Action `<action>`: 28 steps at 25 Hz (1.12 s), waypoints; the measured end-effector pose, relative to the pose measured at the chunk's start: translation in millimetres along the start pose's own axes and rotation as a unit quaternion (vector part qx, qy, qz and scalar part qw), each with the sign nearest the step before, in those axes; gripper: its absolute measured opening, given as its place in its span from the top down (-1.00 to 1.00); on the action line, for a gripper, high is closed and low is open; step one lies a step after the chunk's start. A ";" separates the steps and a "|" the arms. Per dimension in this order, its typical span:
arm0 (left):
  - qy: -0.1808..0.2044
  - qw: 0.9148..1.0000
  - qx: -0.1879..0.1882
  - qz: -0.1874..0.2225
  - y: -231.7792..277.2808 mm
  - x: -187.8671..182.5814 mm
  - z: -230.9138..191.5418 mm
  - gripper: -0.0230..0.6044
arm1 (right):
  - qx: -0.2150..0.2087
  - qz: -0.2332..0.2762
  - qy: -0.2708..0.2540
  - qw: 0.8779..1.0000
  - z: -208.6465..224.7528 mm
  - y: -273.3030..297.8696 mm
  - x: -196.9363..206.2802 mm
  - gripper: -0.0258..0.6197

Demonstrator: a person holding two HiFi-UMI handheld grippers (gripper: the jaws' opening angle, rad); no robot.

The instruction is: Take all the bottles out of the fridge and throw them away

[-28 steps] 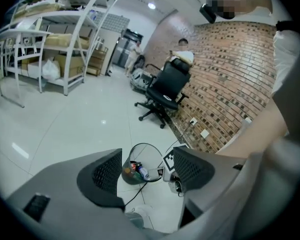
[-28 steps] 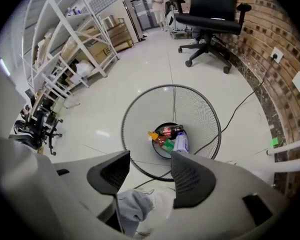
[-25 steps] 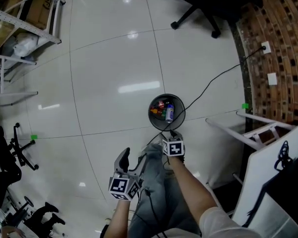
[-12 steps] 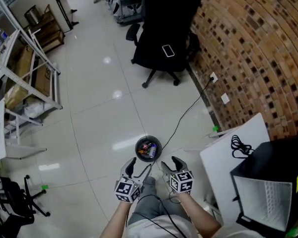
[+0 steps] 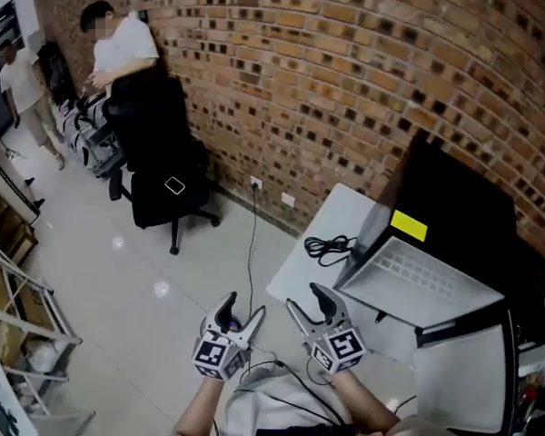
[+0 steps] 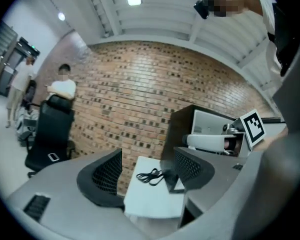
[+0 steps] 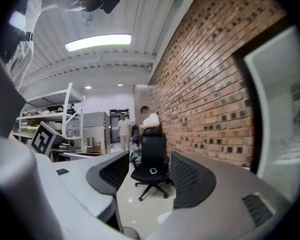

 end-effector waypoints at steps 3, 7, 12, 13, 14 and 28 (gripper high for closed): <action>-0.006 0.995 0.100 0.008 54.5 -10.5 53.2 -0.06 | 0.073 0.052 -0.008 0.996 35.0 -61.9 -36.0 0.03; -0.019 0.979 0.204 0.015 113.2 -14.3 130.3 -0.06 | 0.174 0.100 -0.029 0.979 65.7 -147.9 -78.2 0.00; -0.029 0.957 0.289 0.019 152.8 -5.5 216.0 -0.06 | 0.288 0.126 -0.099 0.944 99.2 -242.8 -114.6 0.03; -0.024 0.953 0.300 0.017 156.5 -5.3 230.1 -0.06 | 0.305 0.128 -0.112 0.937 105.5 -257.1 -118.0 0.03; -0.019 0.950 0.311 0.013 160.1 -7.0 243.7 -0.06 | 0.321 0.128 -0.118 0.931 109.9 -268.7 -121.5 0.03; -0.012 0.949 0.316 0.000 159.2 4.7 290.4 -0.06 | 0.320 0.076 -0.105 0.939 120.0 -294.1 -117.6 0.04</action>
Point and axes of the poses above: the fingertips, and each gripper's own axes: y forward along the fingers, z to its right, x out of its underside, the point moved 10 cm from there along -y, backward along the fingers, and after that the axes turned 15 degrees about z, right-handed, at the moved point
